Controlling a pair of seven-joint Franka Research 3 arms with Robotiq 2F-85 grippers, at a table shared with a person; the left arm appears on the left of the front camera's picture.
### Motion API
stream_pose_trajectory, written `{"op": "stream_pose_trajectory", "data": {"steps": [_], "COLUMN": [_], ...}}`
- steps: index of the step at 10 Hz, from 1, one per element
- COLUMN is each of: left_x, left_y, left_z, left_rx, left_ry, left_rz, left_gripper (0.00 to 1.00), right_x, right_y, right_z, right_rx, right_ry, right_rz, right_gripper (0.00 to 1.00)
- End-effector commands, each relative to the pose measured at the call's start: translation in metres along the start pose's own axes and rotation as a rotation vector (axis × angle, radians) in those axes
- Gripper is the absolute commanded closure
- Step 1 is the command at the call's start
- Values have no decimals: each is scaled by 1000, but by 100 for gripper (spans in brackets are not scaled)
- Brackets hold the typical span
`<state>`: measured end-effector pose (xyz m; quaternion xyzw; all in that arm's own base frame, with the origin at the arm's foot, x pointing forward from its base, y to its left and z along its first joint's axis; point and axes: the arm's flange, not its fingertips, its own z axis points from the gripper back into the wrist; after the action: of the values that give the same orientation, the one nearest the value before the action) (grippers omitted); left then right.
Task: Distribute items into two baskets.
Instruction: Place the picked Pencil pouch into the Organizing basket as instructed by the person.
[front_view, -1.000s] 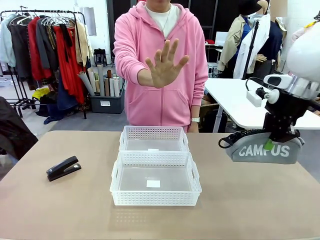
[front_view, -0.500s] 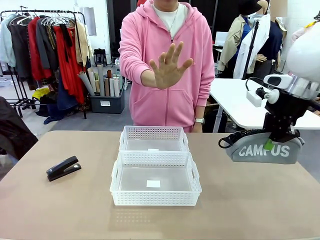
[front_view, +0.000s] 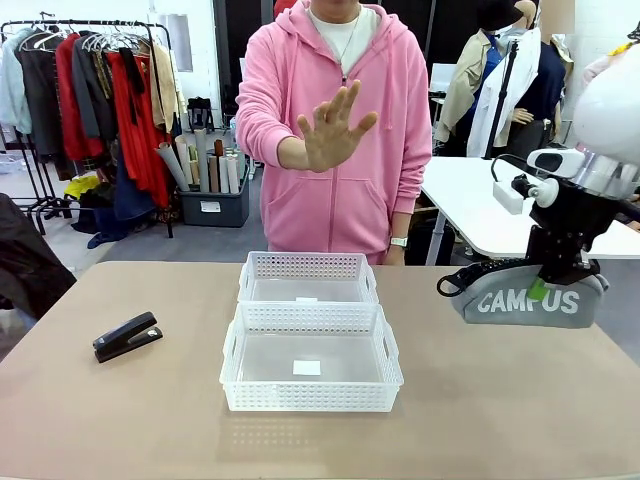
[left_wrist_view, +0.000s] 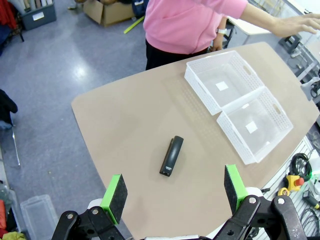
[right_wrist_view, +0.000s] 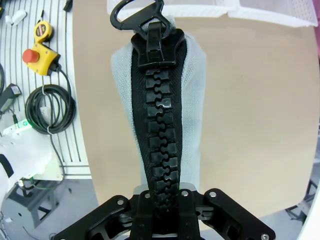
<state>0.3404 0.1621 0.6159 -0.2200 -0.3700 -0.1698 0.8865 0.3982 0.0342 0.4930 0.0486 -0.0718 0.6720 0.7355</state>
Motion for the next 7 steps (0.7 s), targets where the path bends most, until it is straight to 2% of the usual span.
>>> {"op": "stream_pose_trajectory", "data": {"steps": [1, 7], "left_x": [-1, -1], "left_y": [1, 1], "left_z": [-1, -1], "left_rx": [-14, -14], "left_ry": [-11, -11], "left_rz": [-11, -11], "left_gripper": [0, 0], "right_x": [0, 0], "right_y": [0, 0], "right_z": [0, 0], "right_rx": [-1, -1], "right_ry": [-1, -1], "right_rz": [-4, -4], "right_gripper": [100, 100]}}
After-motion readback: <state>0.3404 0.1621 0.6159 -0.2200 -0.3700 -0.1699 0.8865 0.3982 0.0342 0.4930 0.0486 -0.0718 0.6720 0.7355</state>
